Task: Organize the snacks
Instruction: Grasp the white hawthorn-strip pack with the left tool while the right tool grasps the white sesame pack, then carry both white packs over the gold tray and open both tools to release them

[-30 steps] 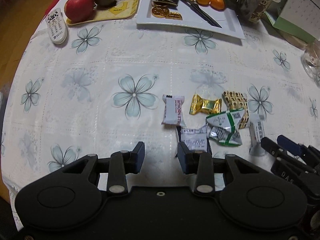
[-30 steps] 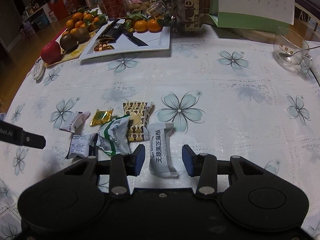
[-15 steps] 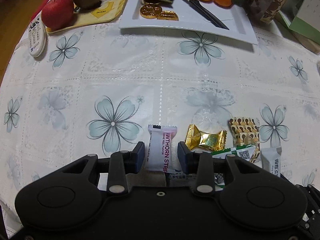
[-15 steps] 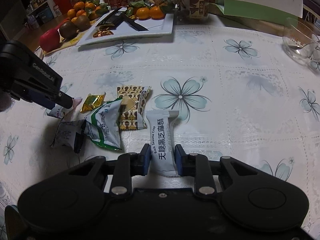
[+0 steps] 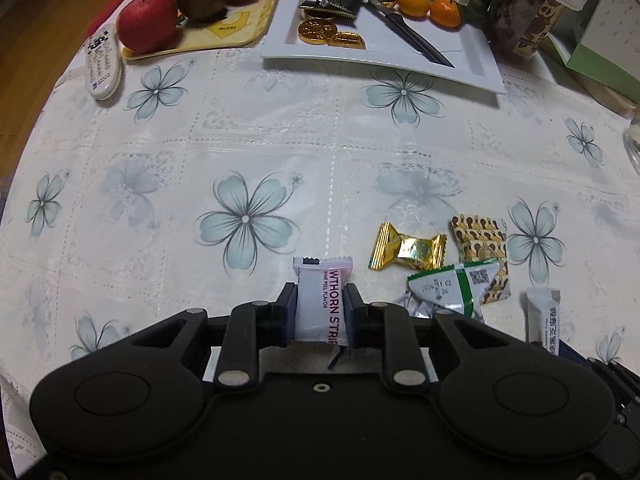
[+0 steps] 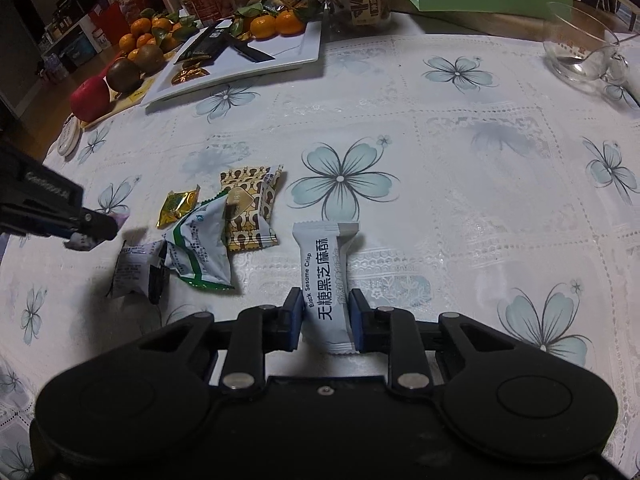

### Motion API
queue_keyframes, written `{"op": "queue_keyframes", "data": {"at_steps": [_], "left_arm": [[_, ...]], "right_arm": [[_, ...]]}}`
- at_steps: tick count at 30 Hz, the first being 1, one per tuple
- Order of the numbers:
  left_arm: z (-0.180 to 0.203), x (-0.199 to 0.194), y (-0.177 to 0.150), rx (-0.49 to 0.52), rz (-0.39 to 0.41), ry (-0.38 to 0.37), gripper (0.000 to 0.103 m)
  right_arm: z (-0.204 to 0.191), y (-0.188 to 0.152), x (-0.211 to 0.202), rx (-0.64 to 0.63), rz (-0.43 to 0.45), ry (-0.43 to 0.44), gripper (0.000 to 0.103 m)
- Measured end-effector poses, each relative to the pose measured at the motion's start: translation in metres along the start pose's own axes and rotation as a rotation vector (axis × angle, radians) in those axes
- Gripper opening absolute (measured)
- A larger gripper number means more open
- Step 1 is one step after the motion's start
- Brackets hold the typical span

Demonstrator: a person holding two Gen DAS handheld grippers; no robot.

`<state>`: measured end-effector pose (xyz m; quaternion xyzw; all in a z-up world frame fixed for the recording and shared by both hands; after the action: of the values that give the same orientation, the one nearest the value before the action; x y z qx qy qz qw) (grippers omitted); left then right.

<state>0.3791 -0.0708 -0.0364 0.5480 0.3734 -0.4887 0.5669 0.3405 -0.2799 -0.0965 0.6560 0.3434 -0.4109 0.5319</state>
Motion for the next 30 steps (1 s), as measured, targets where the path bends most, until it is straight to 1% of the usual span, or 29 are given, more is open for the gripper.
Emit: {"op": "queue_keyframes", "data": {"at_steps": [5, 9, 13, 16, 21, 30], "left_arm": [[-0.003, -0.029, -0.035, -0.002, 0.030, 0.006, 0.031], [-0.004, -0.044, -0.069, 0.013, 0.032, 0.022, 0.031], [-0.003, -0.053, -0.102, 0.041, 0.018, 0.054, 0.031], [-0.001, -0.061, -0.124, 0.054, 0.011, 0.055, 0.031], [0.001, -0.077, -0.158, 0.074, 0.032, 0.060, 0.031], [0.000, -0.097, -0.212, 0.060, 0.035, 0.022, 0.031]], "right_arm": [[0.009, -0.012, -0.013, 0.051, 0.001, -0.004, 0.024], [0.017, -0.030, -0.031, 0.100, 0.001, 0.000, 0.024], [0.021, -0.047, -0.051, 0.133, 0.008, 0.005, 0.024], [0.021, -0.057, -0.072, 0.152, 0.027, 0.013, 0.024], [0.016, -0.078, -0.114, 0.160, 0.062, 0.035, 0.024], [-0.001, -0.127, -0.183, 0.157, 0.105, 0.096, 0.024]]}}
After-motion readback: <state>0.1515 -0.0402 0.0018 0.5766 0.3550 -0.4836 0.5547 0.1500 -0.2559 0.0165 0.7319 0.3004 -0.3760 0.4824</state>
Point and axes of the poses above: each gripper's, at about its wrist camera, not at the fingertips, and x roughly the way its jaws point, z to its right, y to its top, the point moved 1 cm from there along x, roughly the way its jaws point, and after that the axes turned 6 degrees about -y, right-handed, at the moved point
